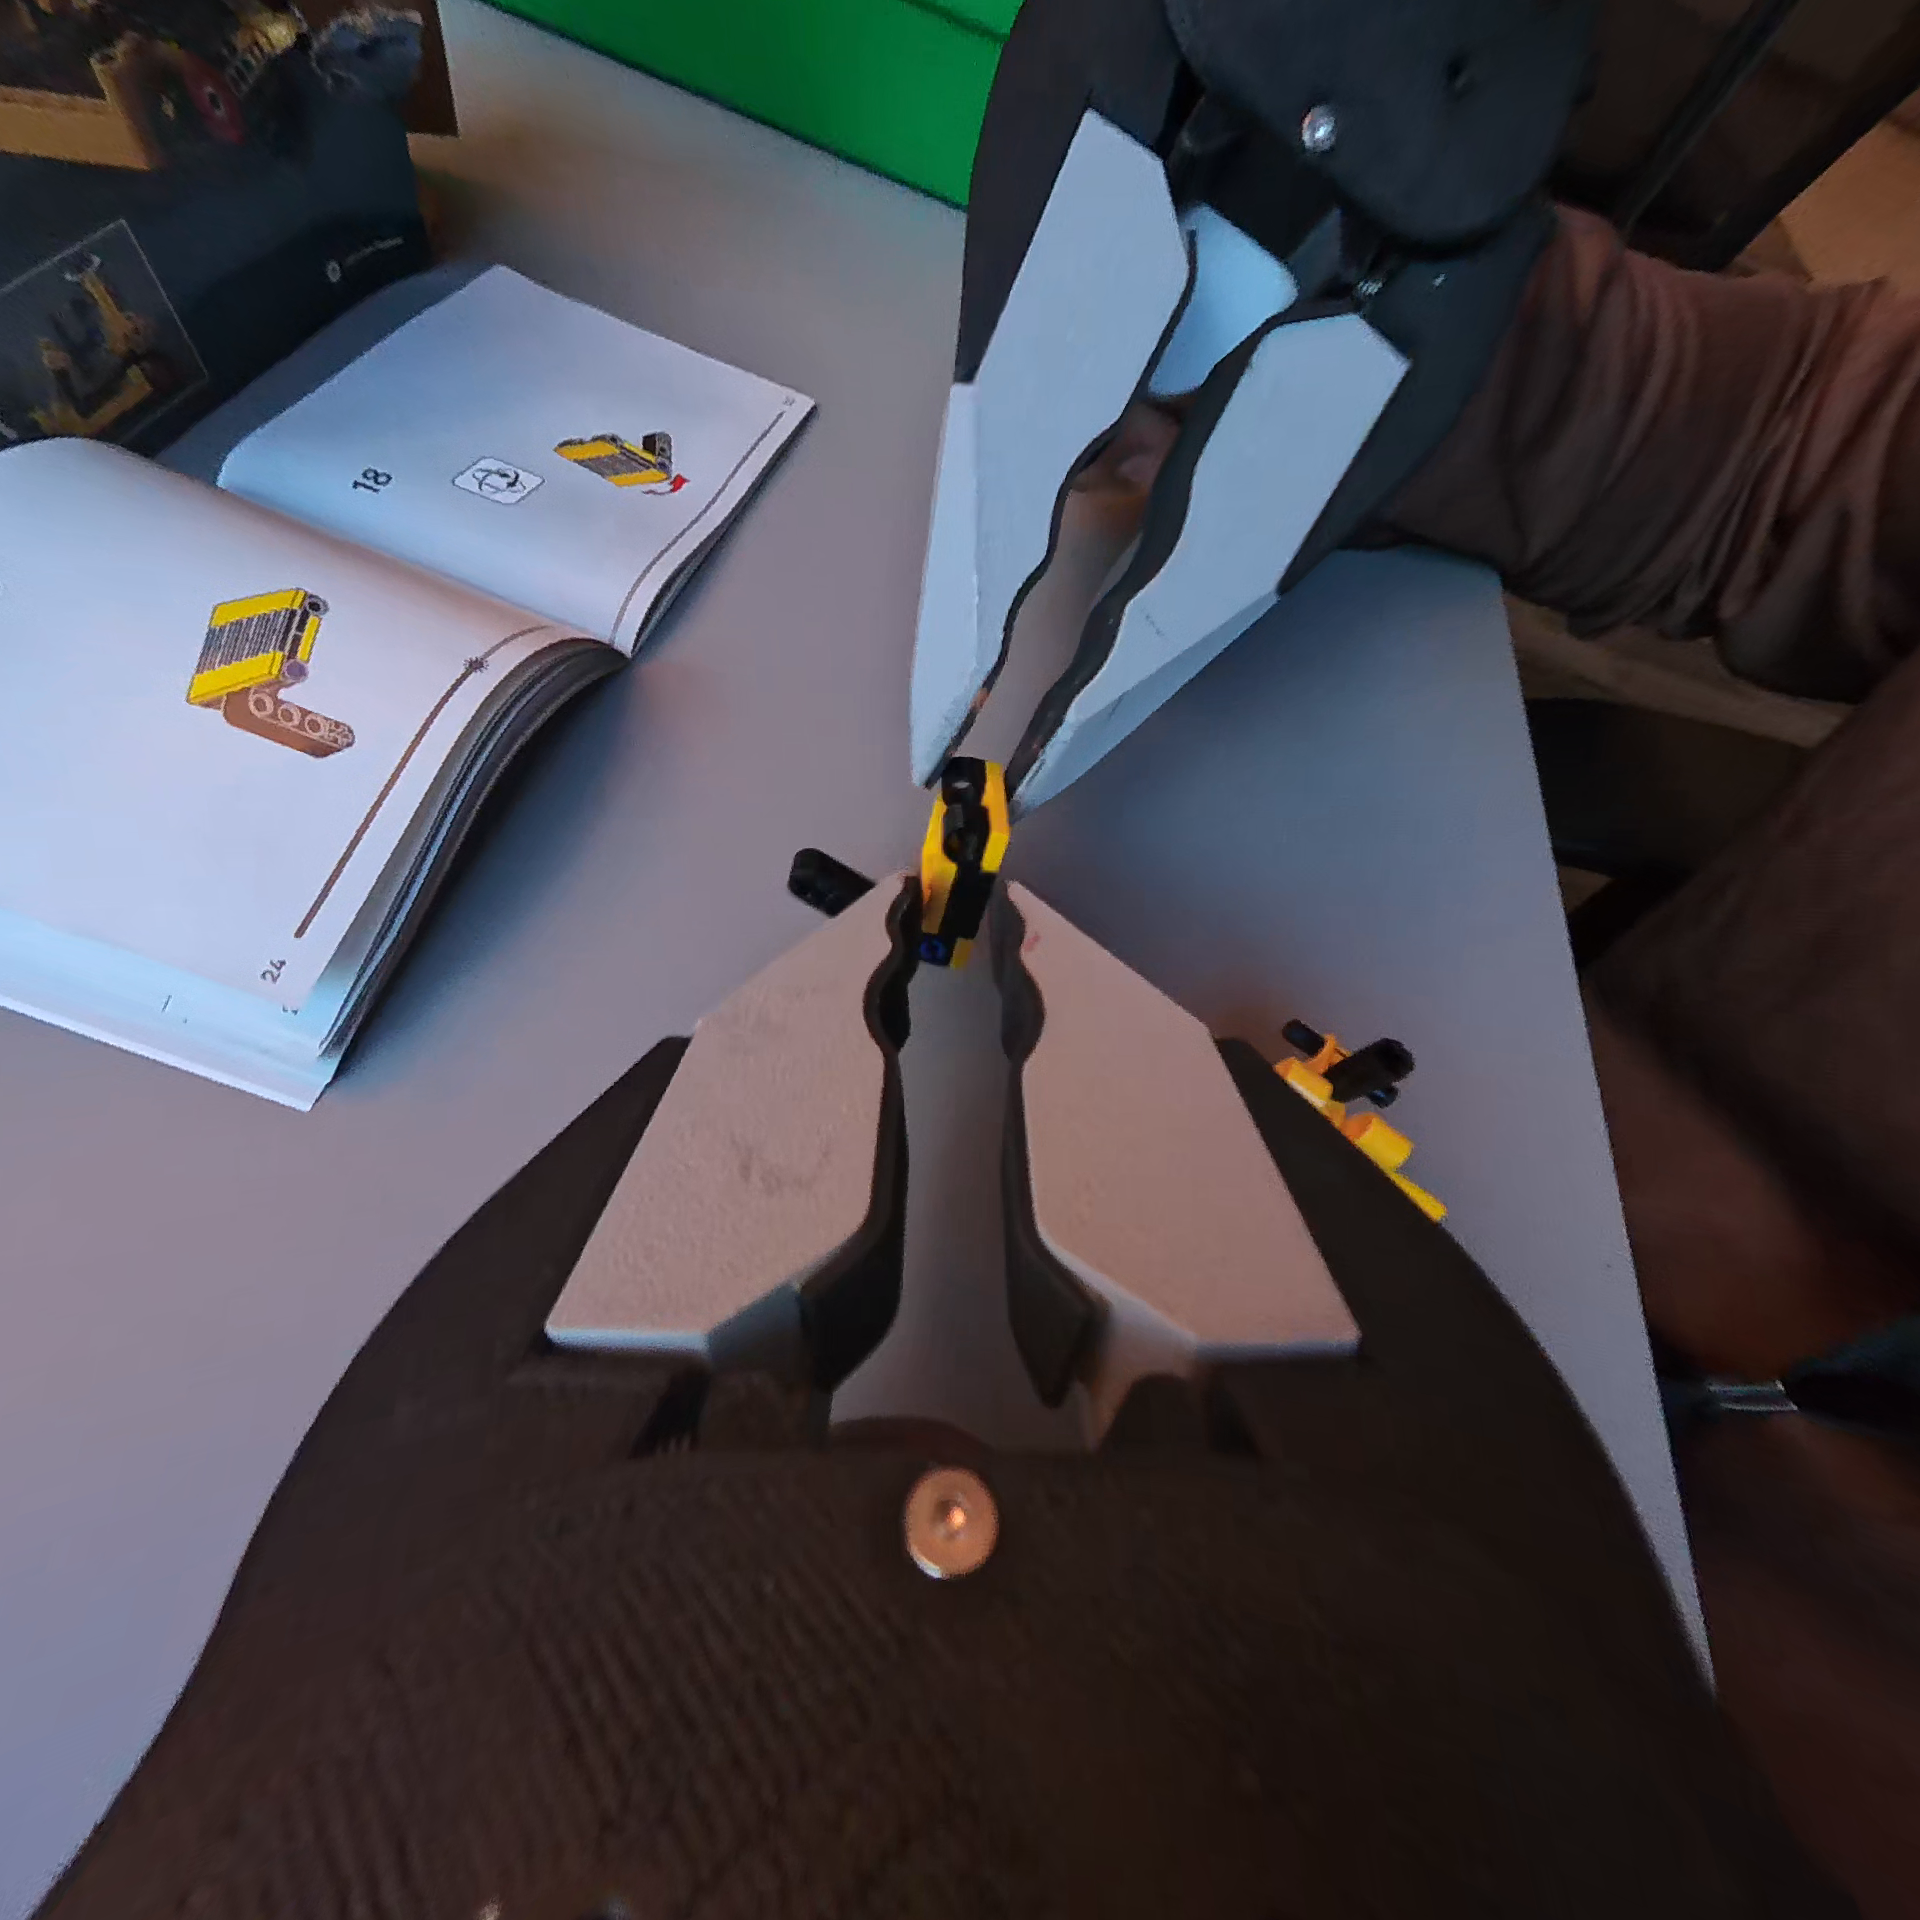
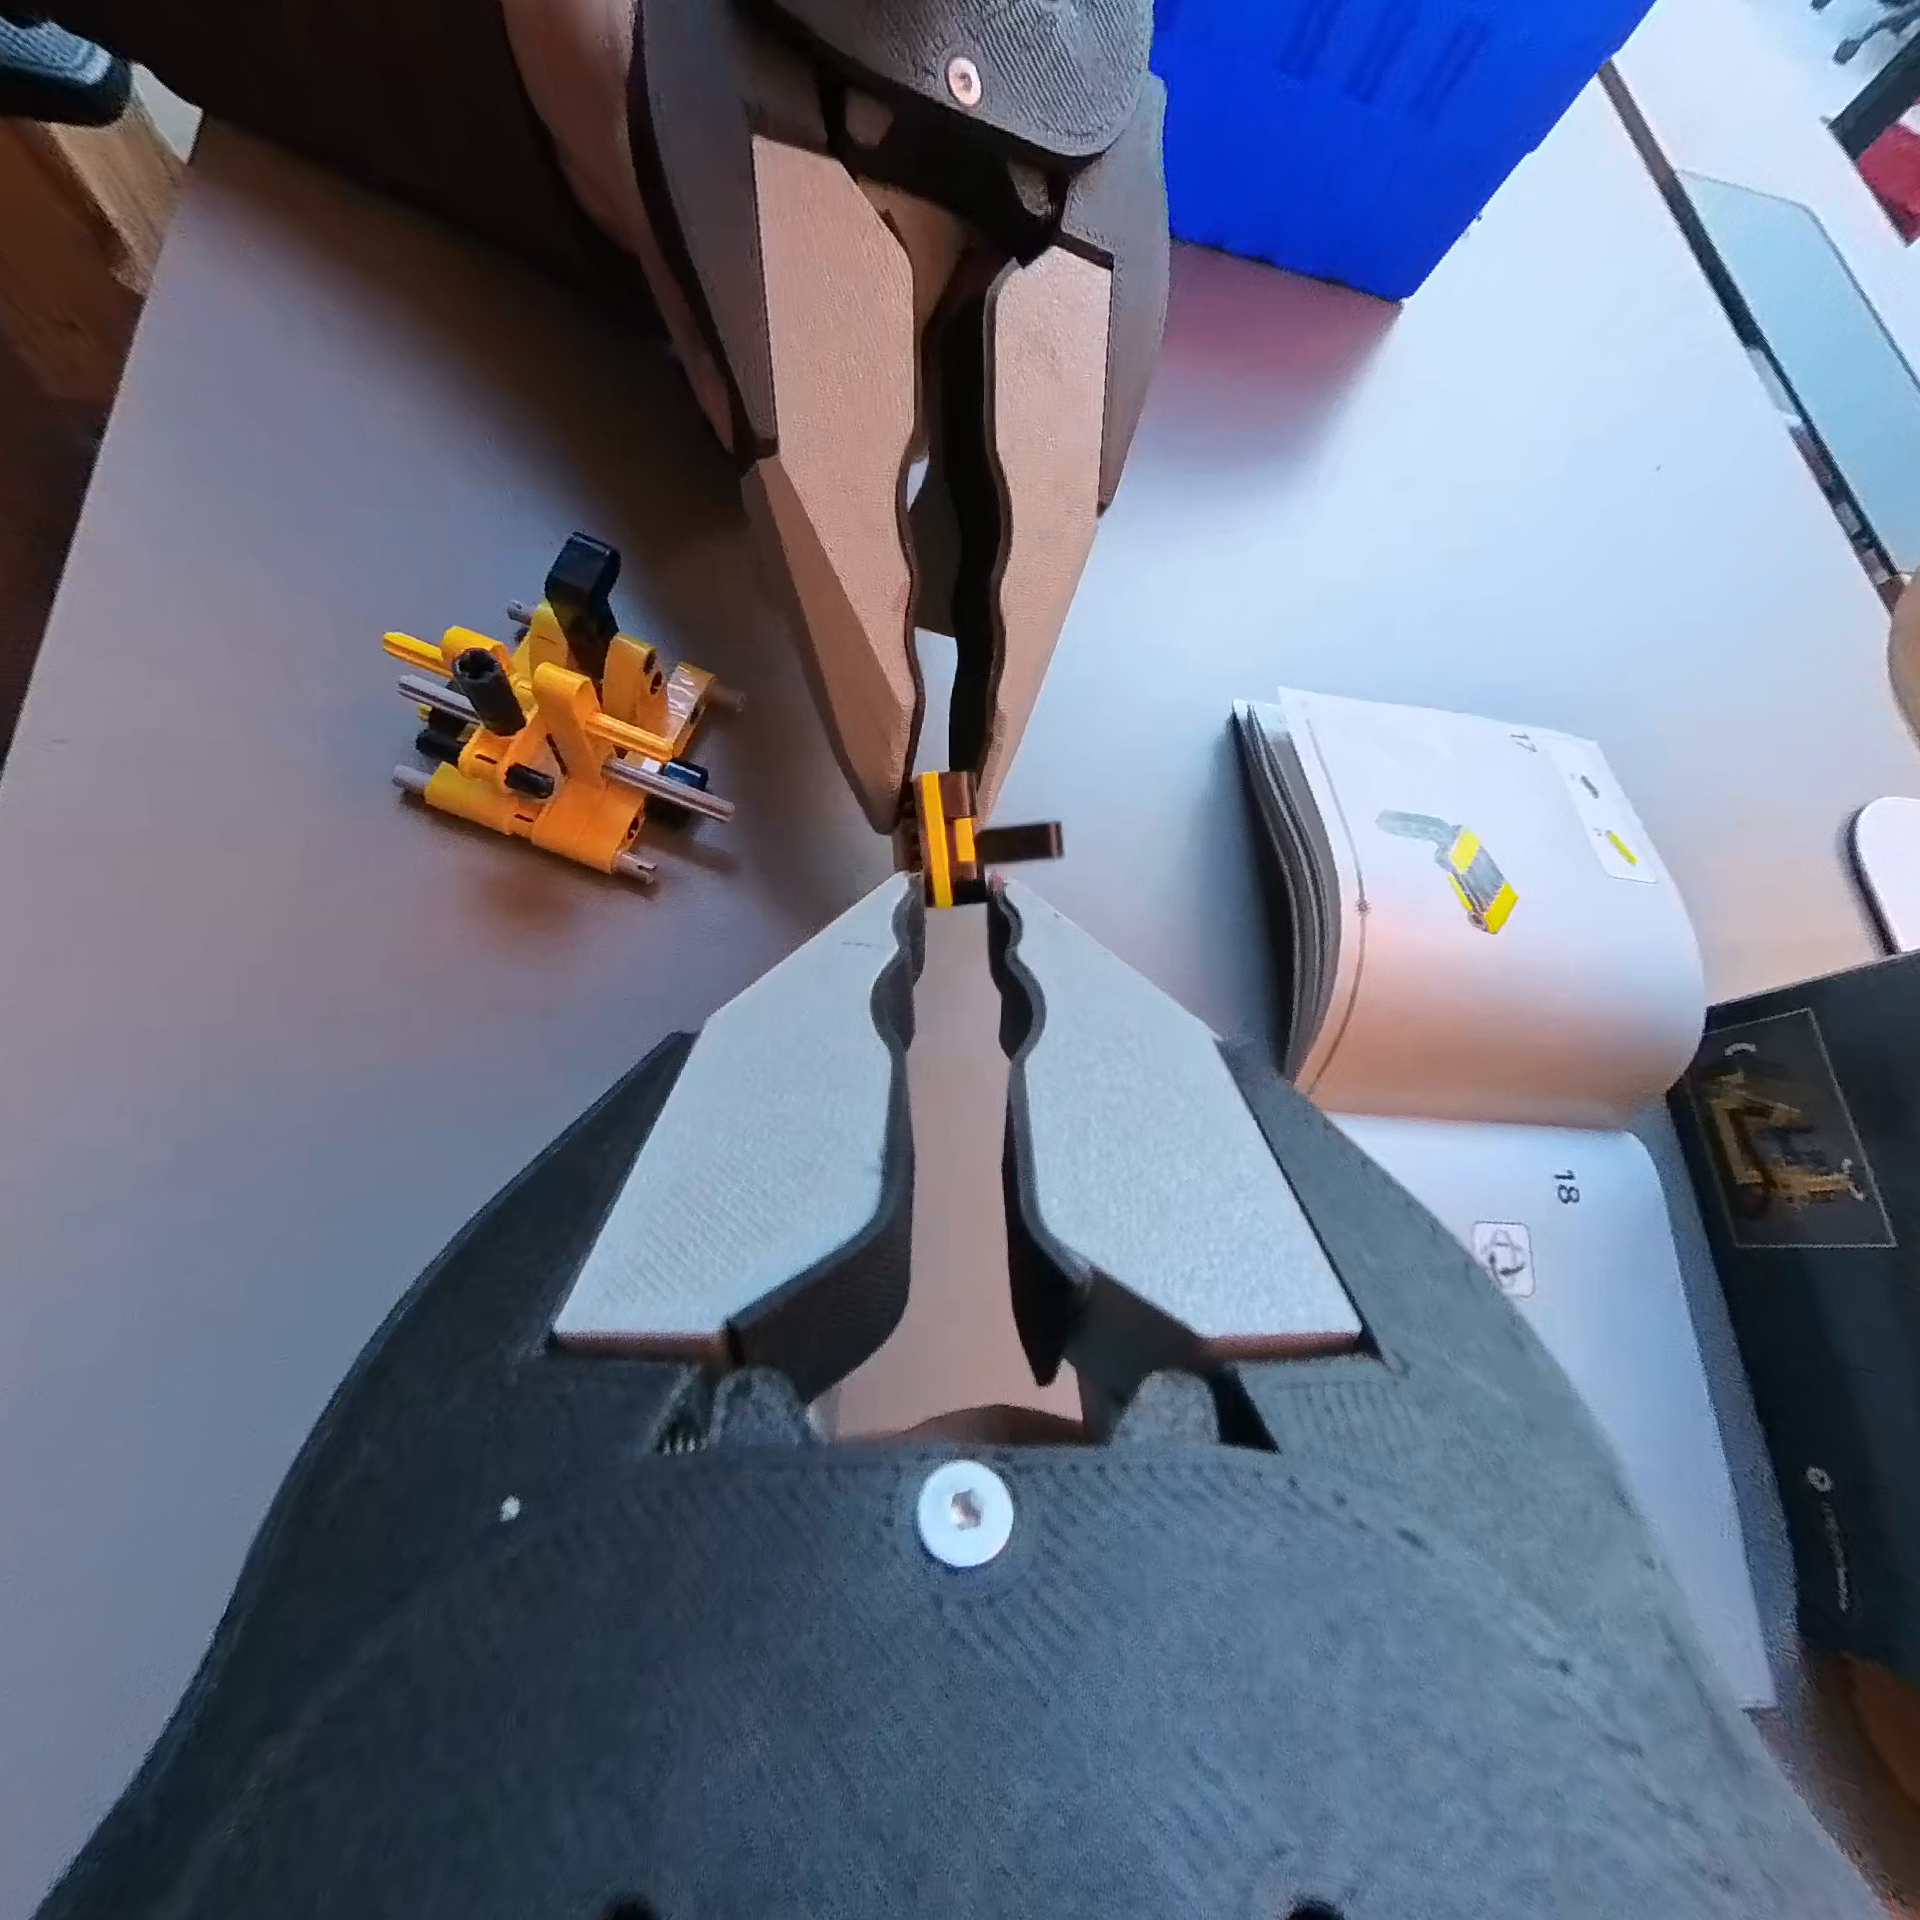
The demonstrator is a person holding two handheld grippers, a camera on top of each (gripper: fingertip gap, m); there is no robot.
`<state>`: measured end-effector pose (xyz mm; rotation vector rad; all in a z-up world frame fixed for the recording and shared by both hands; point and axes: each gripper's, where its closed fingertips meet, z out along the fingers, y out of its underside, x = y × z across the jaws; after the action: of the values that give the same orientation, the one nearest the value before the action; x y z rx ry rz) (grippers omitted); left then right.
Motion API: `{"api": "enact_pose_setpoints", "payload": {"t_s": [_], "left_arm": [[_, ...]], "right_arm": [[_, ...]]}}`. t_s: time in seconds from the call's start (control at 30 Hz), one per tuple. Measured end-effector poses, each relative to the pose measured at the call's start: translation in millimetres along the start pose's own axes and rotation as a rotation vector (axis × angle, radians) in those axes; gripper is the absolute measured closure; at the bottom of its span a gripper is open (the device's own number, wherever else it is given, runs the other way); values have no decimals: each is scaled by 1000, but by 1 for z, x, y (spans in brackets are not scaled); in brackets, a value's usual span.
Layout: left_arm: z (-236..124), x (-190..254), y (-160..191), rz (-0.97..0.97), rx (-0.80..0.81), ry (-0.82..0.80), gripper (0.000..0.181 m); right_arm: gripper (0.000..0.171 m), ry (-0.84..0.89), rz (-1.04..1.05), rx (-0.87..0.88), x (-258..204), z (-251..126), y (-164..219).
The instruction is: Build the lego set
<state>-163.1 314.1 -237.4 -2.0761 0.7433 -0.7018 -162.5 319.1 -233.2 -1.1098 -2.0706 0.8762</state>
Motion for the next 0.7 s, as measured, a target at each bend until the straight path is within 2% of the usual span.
{"api": "enact_pose_setpoints", "payload": {"t_s": [0.1,0.23,0.43,0.7], "left_arm": [[4,-3,7,6,-49,-30,170],[6,-2,9,34,-68,-44,181],[7,-2,13,19,-93,-46,172],[5,-4,15,-8,-94,-40,170]], "right_arm": [[163,5,14,11,0,-5,-2],[164,14,34,25,3,-9,-3],[164,-20,84,10,3,-2,6],[161,-12,224,9,22,-7,21]]}}
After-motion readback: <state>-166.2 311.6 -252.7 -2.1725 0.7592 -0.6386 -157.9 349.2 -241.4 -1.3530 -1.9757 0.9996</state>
